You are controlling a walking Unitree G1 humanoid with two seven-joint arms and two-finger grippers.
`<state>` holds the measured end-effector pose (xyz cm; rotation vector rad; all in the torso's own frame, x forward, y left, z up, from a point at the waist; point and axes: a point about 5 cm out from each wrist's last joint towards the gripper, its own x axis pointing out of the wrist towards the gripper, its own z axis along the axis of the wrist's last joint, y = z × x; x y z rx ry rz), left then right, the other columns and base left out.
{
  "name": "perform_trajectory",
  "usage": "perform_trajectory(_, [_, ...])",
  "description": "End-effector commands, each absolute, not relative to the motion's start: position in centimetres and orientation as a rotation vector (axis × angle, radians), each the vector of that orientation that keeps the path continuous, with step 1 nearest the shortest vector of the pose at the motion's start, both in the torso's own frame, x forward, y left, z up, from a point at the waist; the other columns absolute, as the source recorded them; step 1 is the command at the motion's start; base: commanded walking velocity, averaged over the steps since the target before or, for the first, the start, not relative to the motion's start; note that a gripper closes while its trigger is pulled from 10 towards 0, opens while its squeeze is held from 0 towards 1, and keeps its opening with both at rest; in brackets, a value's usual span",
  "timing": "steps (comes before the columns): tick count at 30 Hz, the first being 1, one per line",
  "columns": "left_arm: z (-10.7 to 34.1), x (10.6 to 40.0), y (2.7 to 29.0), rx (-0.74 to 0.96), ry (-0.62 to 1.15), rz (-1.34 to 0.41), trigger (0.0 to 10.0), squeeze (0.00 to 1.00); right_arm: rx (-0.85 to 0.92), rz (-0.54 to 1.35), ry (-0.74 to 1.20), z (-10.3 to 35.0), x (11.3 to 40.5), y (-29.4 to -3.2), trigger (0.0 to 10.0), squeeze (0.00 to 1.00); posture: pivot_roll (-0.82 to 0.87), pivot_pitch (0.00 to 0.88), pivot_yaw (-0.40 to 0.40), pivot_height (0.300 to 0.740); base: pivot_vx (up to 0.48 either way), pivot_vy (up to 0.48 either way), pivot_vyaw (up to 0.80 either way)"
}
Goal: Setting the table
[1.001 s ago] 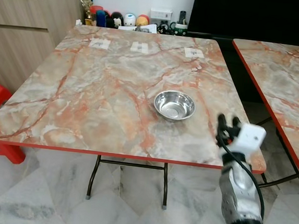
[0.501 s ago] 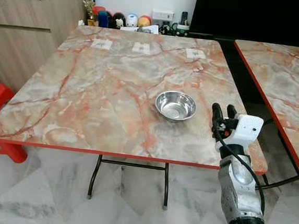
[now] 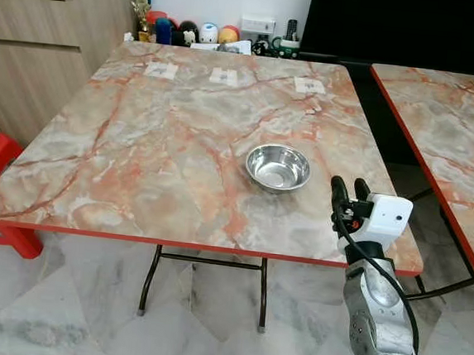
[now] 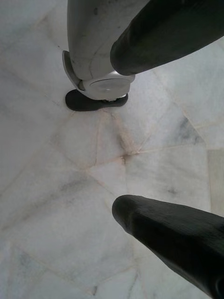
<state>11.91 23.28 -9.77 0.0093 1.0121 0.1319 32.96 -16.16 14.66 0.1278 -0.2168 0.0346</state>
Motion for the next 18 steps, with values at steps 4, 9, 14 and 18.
perform_trajectory(4, [-10.07, 11.0, 23.26, -0.003, 1.042, 0.134, 10.0, 0.0, 0.114, 0.039, -0.227, 15.0, 32.75, -16.01, 10.0, 0.0, 0.01, 0.074, -0.005, 0.74, 0.254, 0.0, 0.0])
perform_trajectory(9, [-10.09, 10.91, 23.26, -0.004, 1.043, 0.135, 10.0, 0.0, 0.11, 0.044, -0.243, 15.32, 32.71, -15.91, 10.0, 0.0, 0.01, 0.065, -0.005, 0.74, 0.289, 0.0, 0.25])
perform_trajectory(14, [-10.1, 10.77, 23.37, -0.006, 1.046, 0.138, 10.0, 0.0, 0.12, 0.042, -0.233, 15.21, 32.68, -15.97, 10.0, 0.0, 0.02, 0.059, -0.006, 0.74, 0.299, 0.0, 0.28])
perform_trajectory(18, [-10.07, 10.85, 23.46, -0.006, 1.046, 0.139, 10.0, 0.0, 0.124, 0.044, -0.233, 15.23, 32.69, -15.98, 10.0, 0.0, 0.01, 0.05, -0.006, 0.74, 0.297, 0.0, 0.0])
